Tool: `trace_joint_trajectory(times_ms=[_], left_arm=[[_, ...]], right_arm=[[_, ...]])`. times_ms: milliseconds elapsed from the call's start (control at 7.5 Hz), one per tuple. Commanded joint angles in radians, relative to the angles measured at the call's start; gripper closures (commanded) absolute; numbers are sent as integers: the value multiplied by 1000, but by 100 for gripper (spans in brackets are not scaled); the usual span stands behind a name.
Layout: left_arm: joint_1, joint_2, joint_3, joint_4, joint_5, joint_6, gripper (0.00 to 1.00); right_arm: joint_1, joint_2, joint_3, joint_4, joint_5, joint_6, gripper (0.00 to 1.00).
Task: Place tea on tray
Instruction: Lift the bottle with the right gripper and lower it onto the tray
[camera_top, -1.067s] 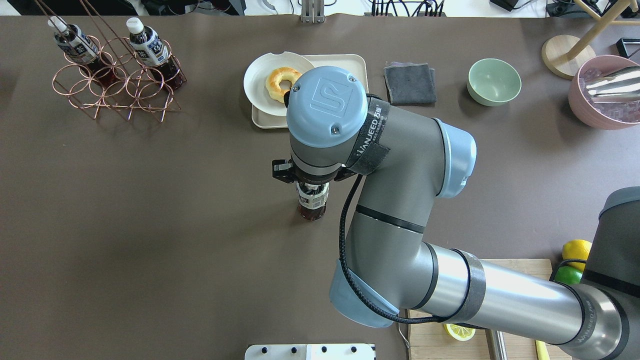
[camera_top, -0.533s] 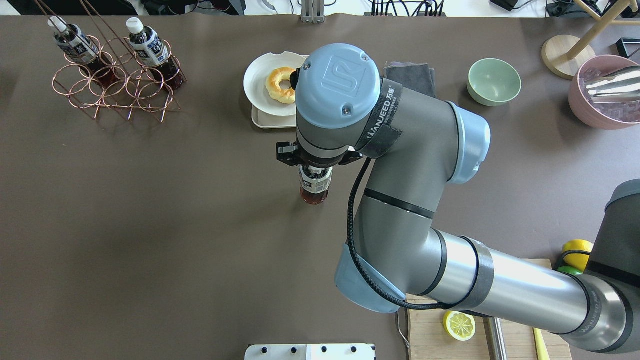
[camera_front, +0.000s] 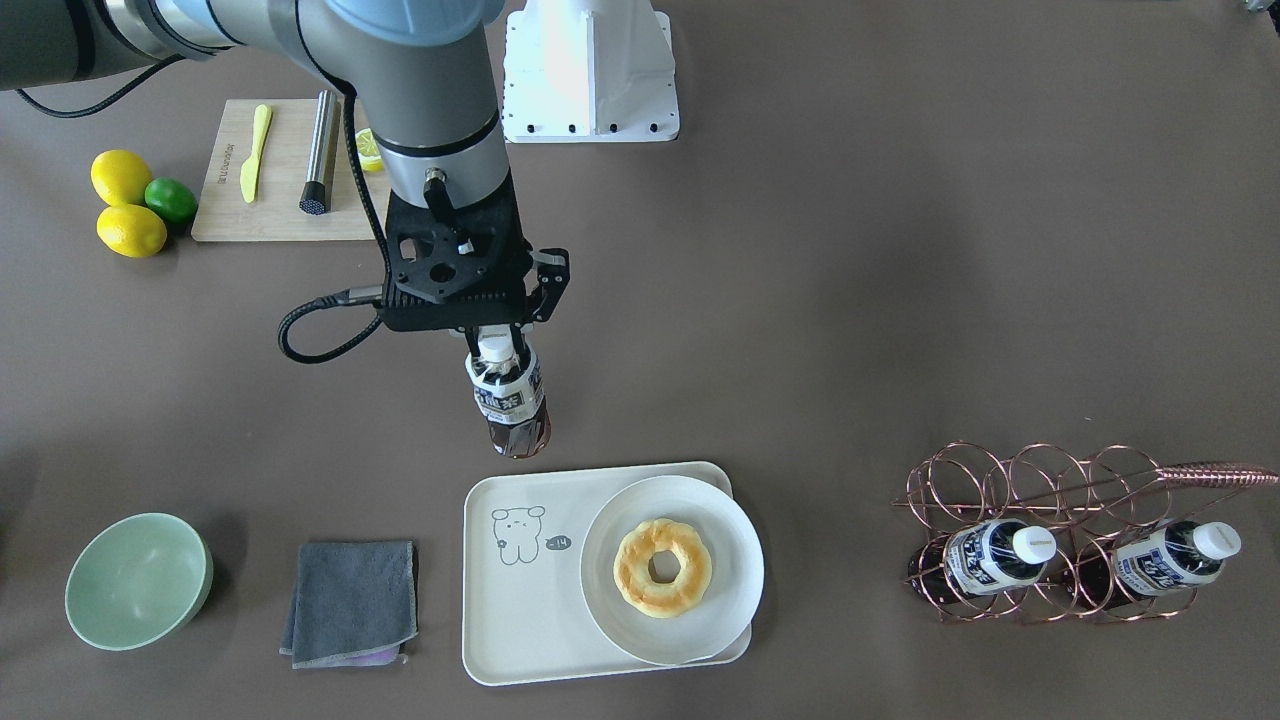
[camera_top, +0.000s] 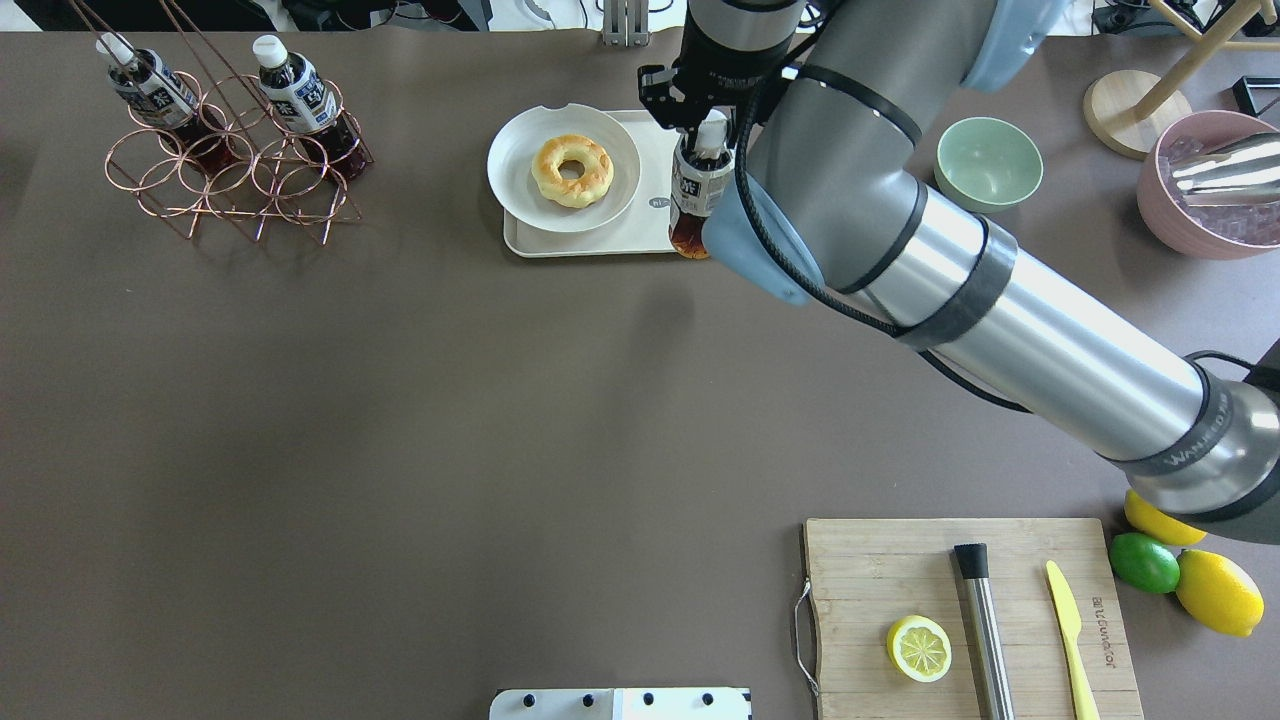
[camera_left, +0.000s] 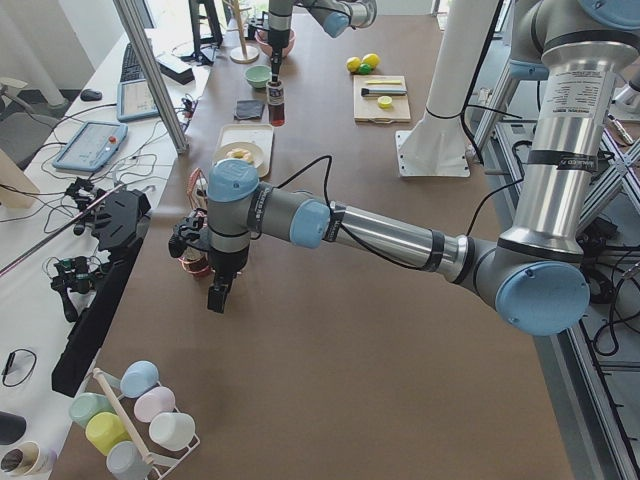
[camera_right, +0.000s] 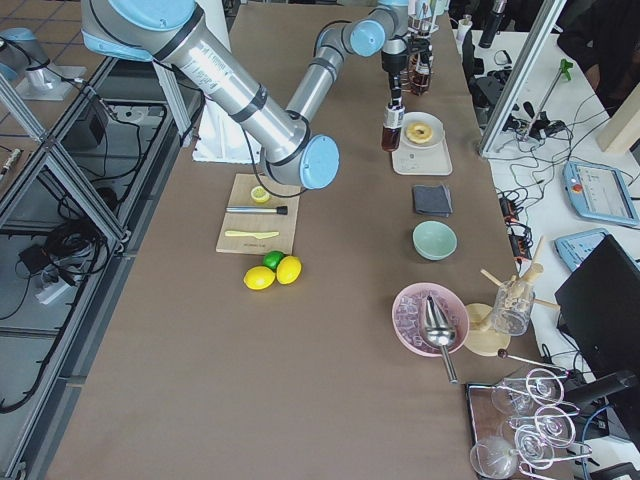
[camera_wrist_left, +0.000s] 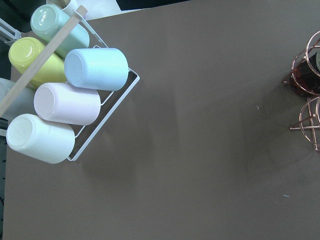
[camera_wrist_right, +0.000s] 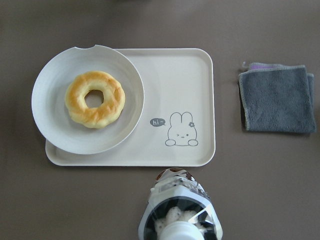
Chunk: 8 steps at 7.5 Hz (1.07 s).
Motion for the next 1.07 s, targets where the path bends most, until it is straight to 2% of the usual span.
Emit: trace_joint_trajectory(times_ms=[0,400,933], left_arm=[[3,-33,30,0,2,-1,2],[4,-56,58,-2,2,-1,2],[4,-65,84,-16,2,-1,2]], right_arm=[[77,81,-276,186,39,-77,100],[83,81,-396,322,42,-75,100],[79,78,-424,353,41,-77,100]])
